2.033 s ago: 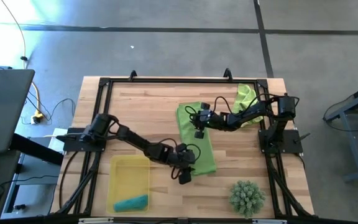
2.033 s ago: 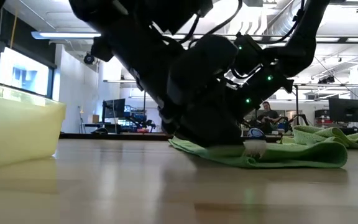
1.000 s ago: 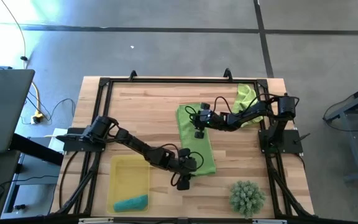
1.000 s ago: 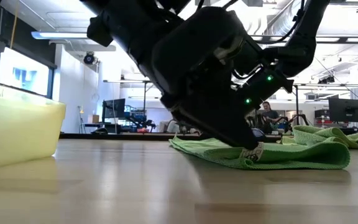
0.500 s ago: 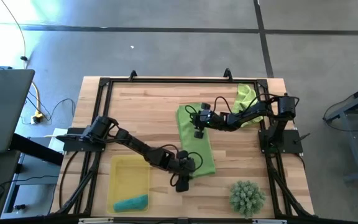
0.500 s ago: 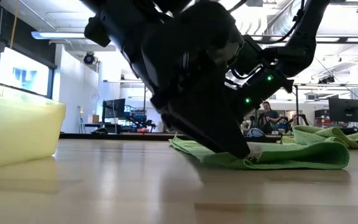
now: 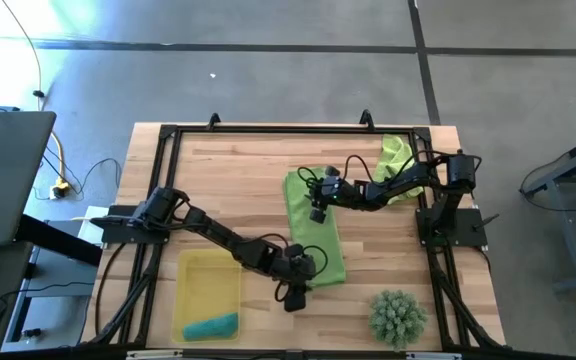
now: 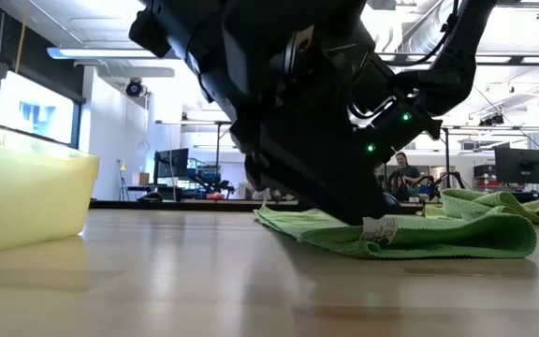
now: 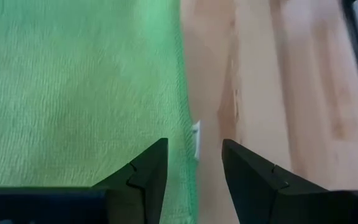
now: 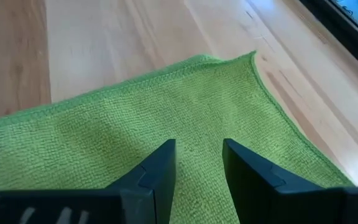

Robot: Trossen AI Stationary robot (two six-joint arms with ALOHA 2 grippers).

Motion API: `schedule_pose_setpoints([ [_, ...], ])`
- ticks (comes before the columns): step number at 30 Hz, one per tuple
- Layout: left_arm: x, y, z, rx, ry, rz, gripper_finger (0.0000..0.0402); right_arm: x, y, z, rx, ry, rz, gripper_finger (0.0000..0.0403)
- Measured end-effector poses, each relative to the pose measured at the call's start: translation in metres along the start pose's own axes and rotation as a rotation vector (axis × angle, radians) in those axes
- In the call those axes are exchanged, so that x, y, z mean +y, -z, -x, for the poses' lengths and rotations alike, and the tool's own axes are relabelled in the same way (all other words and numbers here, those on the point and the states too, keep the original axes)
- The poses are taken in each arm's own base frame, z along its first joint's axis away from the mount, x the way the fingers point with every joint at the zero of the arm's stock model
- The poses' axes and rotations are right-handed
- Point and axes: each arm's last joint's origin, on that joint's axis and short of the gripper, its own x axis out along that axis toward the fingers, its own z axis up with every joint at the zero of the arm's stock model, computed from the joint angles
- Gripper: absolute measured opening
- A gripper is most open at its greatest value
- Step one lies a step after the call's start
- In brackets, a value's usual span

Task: Roll microfiber towels into tight, uniform cylinder then place into a basket
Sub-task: Roll the green microfiber towel

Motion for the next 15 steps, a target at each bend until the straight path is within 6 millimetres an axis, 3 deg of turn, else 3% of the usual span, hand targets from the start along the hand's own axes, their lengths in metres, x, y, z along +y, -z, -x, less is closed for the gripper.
schedule_pose_setpoints([
  [4,-0.001,-0.004,0.004,0.034,-0.031,0.020,0.0142,-0.002,-0.003,-0.001,-0.038,-0.043,0.036,0.0126],
  [10,-0.006,-0.011,0.017,0.128,-0.079,0.012,0.0142,-0.004,-0.007,0.000,-0.068,-0.044,-0.053,0.0126],
  [15,-0.010,-0.009,0.029,0.273,-0.144,0.005,0.0142,-0.009,-0.024,0.023,0.036,-0.063,0.033,0.0126],
])
